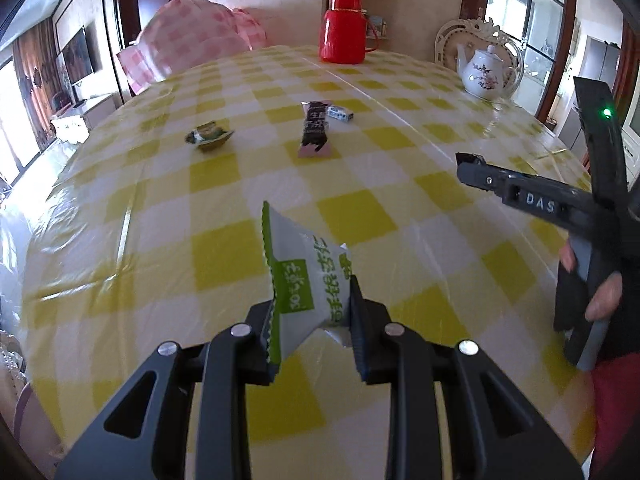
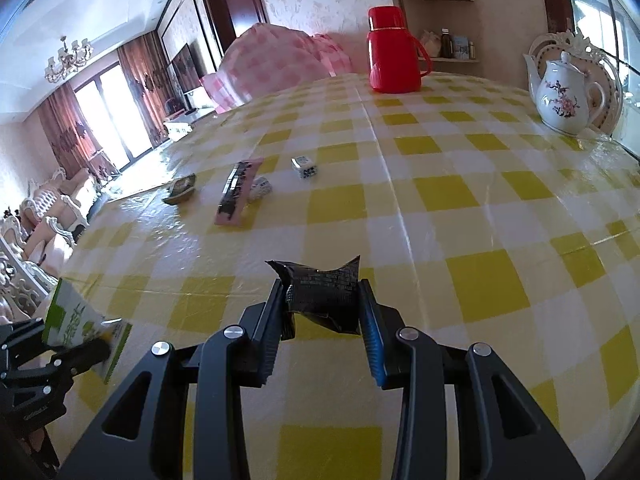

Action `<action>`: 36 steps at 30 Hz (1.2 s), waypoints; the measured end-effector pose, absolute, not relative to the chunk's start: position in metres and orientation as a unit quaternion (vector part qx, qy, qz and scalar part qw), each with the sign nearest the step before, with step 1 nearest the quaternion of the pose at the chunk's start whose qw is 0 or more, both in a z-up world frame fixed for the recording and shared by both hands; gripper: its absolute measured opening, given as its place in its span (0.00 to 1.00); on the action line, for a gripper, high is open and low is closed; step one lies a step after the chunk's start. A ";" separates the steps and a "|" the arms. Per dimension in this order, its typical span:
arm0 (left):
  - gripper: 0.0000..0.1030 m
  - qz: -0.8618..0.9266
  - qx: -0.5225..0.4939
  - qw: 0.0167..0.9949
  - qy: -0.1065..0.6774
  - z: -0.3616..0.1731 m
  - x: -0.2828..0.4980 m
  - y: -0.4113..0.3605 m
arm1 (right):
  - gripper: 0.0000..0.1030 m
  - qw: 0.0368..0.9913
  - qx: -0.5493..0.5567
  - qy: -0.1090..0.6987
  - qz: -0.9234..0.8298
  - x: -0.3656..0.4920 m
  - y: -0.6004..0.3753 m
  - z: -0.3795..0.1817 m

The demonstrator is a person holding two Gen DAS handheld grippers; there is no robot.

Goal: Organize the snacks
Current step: 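Carry both held packets from the table over the purple box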

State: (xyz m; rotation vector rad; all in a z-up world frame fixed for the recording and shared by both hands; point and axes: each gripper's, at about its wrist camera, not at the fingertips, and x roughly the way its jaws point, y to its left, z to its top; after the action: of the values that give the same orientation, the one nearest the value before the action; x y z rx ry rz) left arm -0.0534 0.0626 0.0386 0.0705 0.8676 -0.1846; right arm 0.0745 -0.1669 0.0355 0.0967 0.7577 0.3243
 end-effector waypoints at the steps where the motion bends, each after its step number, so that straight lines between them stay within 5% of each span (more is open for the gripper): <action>1: 0.27 -0.089 0.035 0.903 0.419 0.040 -0.058 0.066 | 0.35 0.914 0.047 0.369 0.161 0.068 -0.165 0.036; 36: 0.28 -0.053 0.070 0.914 0.395 0.038 -0.193 0.170 | 0.35 0.877 0.027 0.387 0.283 -0.100 -0.052 0.035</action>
State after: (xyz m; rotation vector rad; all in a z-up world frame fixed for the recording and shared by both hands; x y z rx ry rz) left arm -0.1927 0.1699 0.0378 0.1452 0.8141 -0.1089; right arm -0.0997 -0.0515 0.0353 0.0553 0.8072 0.5905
